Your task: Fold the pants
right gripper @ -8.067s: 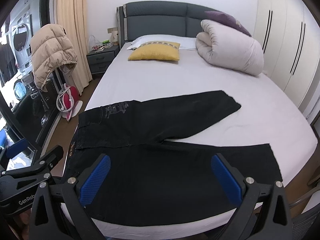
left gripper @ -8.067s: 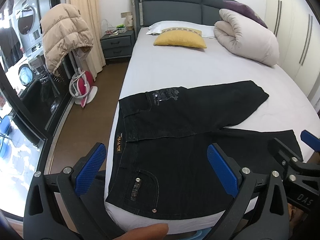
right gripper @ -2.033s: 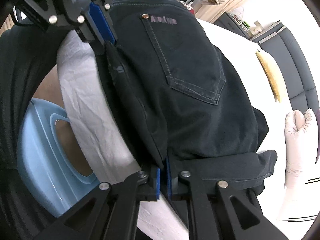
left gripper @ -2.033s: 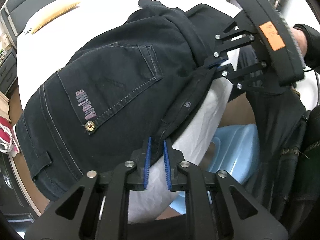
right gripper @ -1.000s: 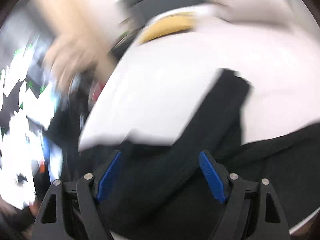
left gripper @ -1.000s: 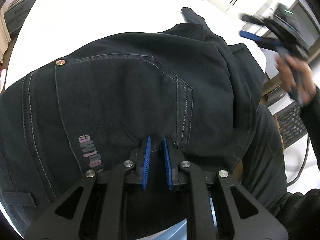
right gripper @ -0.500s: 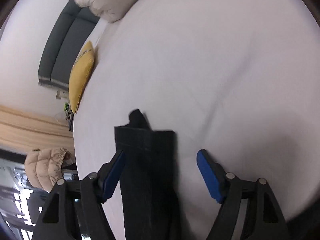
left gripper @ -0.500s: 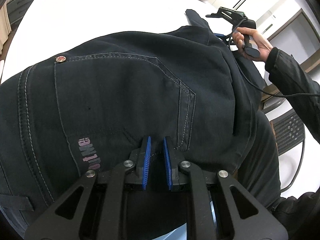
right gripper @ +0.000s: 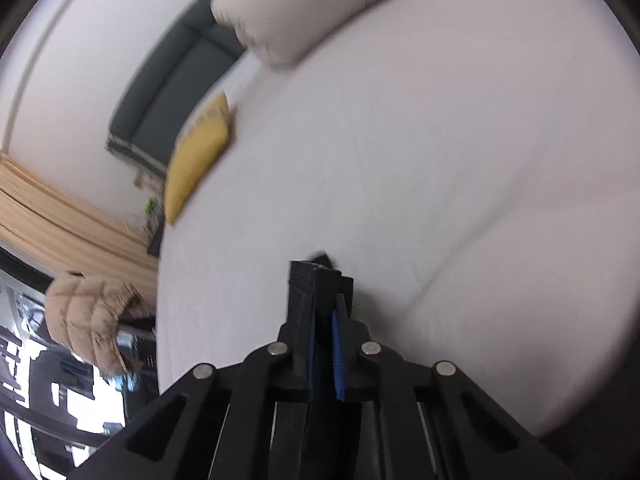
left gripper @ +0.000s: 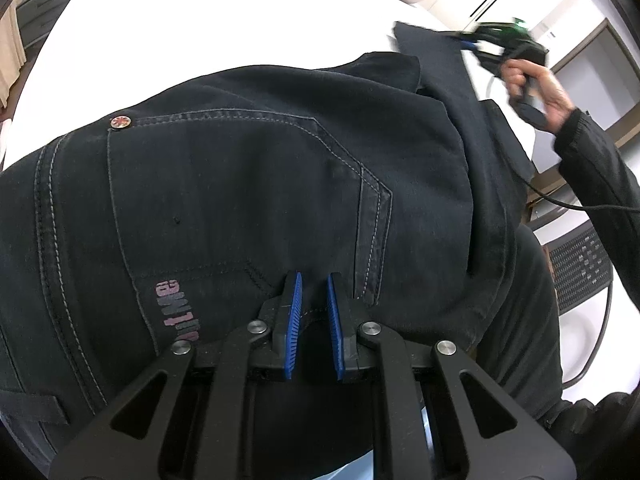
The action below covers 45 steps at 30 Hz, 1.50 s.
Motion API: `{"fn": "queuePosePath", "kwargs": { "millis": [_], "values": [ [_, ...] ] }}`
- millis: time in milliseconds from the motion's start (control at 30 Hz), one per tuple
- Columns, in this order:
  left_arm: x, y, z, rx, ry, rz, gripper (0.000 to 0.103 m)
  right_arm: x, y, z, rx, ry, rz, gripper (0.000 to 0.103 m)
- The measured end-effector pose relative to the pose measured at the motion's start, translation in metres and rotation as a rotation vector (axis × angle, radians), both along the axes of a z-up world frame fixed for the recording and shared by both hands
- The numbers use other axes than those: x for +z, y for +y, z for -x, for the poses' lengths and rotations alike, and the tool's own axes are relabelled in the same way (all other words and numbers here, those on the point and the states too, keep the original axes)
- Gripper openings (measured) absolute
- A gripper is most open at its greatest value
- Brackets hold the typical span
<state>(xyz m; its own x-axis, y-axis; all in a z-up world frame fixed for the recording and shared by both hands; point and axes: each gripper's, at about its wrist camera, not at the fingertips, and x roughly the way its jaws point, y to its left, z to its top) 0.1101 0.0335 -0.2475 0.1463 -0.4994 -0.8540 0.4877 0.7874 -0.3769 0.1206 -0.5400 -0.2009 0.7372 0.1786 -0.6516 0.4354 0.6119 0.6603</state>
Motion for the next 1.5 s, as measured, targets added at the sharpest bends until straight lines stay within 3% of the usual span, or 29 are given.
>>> {"fn": "queuePosePath", "kwargs": {
  "millis": [200,300,400,600,767,967,1100,1200,1267,1367,1400,1433,1500],
  "values": [
    [0.003,-0.009,0.005,0.005,-0.018,-0.034,0.013,0.063,-0.034,0.102,-0.163,-0.185,0.027,0.009],
    [0.004,-0.013,0.007,0.015,-0.019,-0.036,0.013,0.077,-0.055,0.170,-0.273,-0.249,0.046,0.008],
    [0.004,-0.014,0.006,0.036,-0.005,-0.030,0.013,0.060,-0.065,0.222,-0.359,-0.236,0.035,0.009],
    [0.008,-0.014,0.004,0.071,0.019,-0.028,0.013,-0.034,-0.083,0.297,-0.535,-0.108,-0.163,0.009],
    [0.010,-0.017,-0.001,0.087,0.032,-0.036,0.013,-0.065,-0.091,0.302,-0.552,-0.070,-0.238,0.009],
    [0.010,-0.015,-0.002,0.111,0.042,-0.029,0.013,-0.056,-0.104,0.295,-0.536,-0.083,-0.228,0.009],
    [0.010,-0.013,-0.001,0.142,0.051,-0.027,0.013,-0.044,-0.114,0.311,-0.592,-0.103,-0.141,0.006],
    [0.010,-0.008,-0.002,0.161,0.044,-0.019,0.013,-0.047,-0.133,0.325,-0.618,-0.087,-0.154,0.004],
    [0.009,-0.006,-0.001,0.177,0.042,-0.013,0.013,-0.040,-0.135,0.330,-0.595,-0.092,-0.125,0.005],
    [0.010,-0.001,-0.001,0.194,0.048,-0.007,0.013,-0.022,-0.128,0.319,-0.458,-0.103,-0.084,0.007],
    [0.011,0.001,-0.001,0.195,0.050,-0.008,0.013,-0.018,-0.125,0.308,-0.401,-0.081,-0.067,0.020],
    [0.012,0.002,-0.002,0.194,0.052,-0.013,0.013,-0.016,-0.124,0.300,-0.362,-0.073,-0.066,0.053],
    [0.014,0.001,-0.003,0.184,0.052,-0.025,0.013,-0.016,-0.125,0.284,-0.310,-0.070,-0.078,0.080]
  ]
}}
